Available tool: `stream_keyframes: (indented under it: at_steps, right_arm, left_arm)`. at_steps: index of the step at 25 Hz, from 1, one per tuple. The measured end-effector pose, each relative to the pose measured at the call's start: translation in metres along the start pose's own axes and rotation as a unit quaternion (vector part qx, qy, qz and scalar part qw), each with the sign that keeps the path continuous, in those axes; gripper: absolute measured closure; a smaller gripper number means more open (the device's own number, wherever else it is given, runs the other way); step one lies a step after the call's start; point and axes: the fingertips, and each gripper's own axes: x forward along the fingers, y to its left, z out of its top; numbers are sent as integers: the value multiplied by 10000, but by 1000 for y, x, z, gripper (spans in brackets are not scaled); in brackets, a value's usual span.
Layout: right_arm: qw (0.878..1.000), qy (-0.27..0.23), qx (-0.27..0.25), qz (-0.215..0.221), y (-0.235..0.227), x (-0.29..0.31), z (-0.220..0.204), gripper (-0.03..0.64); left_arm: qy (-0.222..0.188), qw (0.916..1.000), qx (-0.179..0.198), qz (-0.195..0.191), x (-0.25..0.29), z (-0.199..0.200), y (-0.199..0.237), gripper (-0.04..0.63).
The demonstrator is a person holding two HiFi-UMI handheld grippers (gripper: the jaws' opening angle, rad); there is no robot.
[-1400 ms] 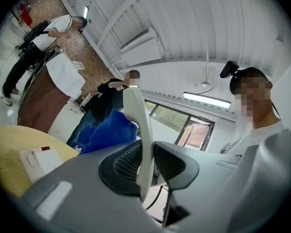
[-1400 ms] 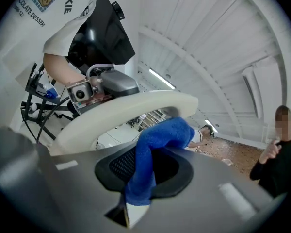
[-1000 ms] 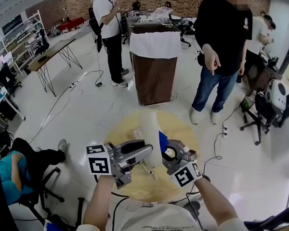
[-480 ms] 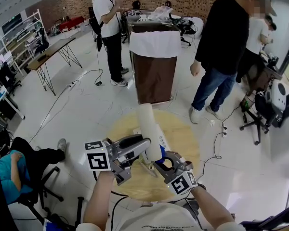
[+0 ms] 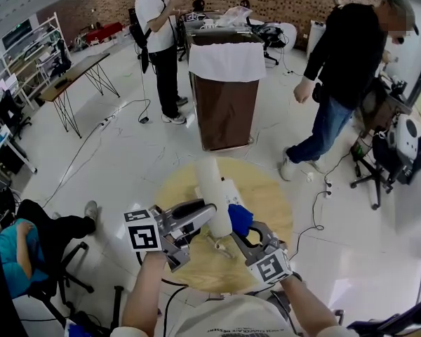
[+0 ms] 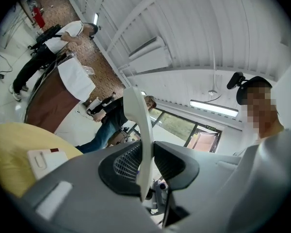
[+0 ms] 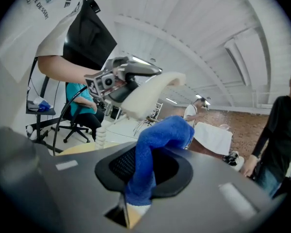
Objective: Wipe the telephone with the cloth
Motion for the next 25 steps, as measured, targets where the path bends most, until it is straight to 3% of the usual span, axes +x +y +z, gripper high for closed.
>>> stream_keyframes:
  at_steps: [9,14,18,25]
  right_arm:
    - [9971,-372,530,-408,-32,-20,35,546]
    - [9971,-334,576,-358,-29,-22,39,546]
    - [9973,-216,617,-349,-32,-22,32,546]
    - [9957,-58,821,-422,-39,-23,19,546]
  left_arm:
    - [124,9932,-675,936,-20,-79,89,520]
    - [-95,9886,-1142,979,-22,-103,137,520]
    - [-226,9790,-1739,1035,-22,-124,173,520]
    - [-203,9680,-2198,1191,-20,-150,214,520]
